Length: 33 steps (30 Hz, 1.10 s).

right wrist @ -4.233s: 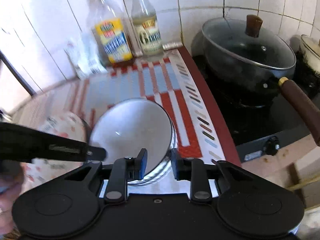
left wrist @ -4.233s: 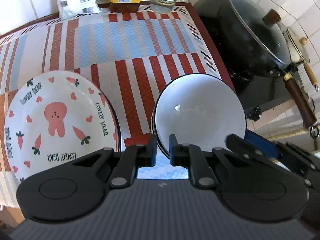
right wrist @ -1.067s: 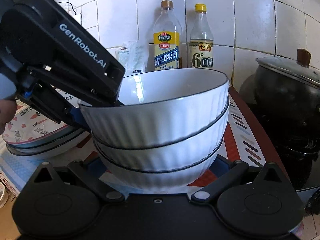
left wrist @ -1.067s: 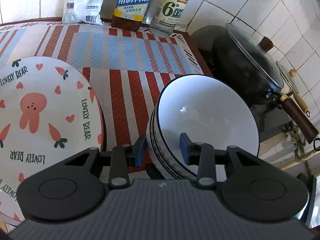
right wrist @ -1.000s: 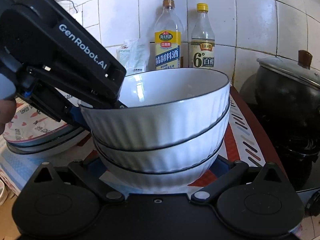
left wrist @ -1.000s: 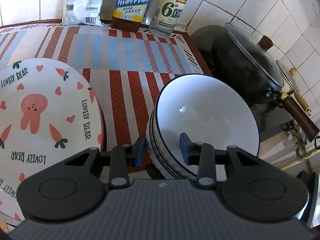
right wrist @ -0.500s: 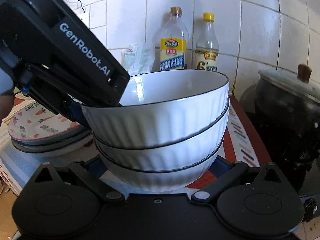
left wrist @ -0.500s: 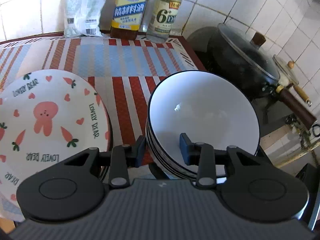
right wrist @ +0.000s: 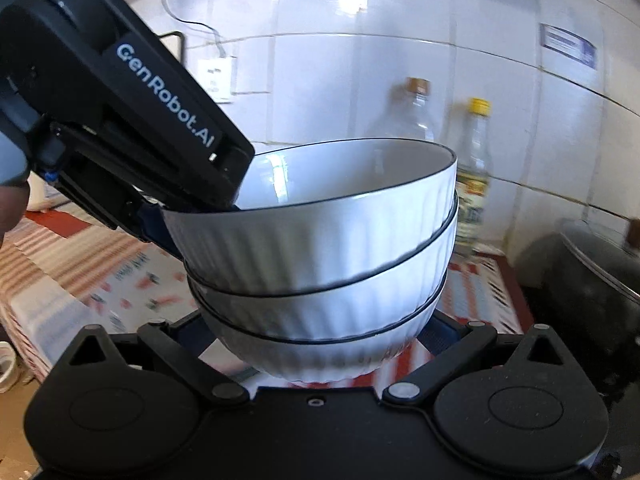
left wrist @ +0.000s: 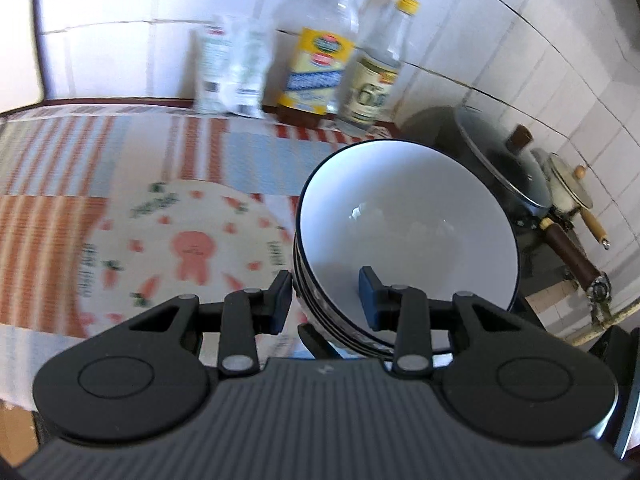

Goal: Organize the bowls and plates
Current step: 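Lift the bowl stack and carry it over the bunny plate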

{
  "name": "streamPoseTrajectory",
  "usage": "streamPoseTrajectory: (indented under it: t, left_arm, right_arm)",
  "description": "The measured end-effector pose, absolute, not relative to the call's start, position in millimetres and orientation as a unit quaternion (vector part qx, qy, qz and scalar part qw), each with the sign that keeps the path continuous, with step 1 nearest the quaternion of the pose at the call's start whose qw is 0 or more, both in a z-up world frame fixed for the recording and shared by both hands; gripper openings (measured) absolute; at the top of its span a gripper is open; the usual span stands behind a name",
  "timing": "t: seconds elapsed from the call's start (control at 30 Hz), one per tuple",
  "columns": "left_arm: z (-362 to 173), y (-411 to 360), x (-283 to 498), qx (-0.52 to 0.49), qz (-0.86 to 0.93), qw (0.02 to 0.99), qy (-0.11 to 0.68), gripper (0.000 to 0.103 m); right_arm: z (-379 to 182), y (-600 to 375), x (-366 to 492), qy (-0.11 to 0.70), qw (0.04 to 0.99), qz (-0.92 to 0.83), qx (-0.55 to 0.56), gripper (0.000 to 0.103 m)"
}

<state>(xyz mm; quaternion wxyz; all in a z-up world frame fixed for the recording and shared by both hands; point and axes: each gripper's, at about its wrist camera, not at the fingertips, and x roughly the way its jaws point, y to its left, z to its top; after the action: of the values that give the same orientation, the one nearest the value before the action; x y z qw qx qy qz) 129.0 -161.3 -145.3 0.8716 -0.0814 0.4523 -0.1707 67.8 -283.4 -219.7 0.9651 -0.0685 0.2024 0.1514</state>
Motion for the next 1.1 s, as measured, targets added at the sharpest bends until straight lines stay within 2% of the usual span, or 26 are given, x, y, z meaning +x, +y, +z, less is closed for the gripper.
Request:
streamPoseTrajectory:
  t: [0.43,1.1]
  left_arm:
    - [-154.0,-81.8,139.0,-0.054,-0.106,0.88,0.459,0.034]
    - [-198.0,-67.9,174.3,-0.035,-0.121,0.864,0.488,0.034]
  right_arm:
    - [-234.4,-197.5,99.5,0.22,0.952,0.209,-0.04,0.103]
    - [-259.2,-171.3,135.3,0.306,0.934,0.181,-0.032,0.103]
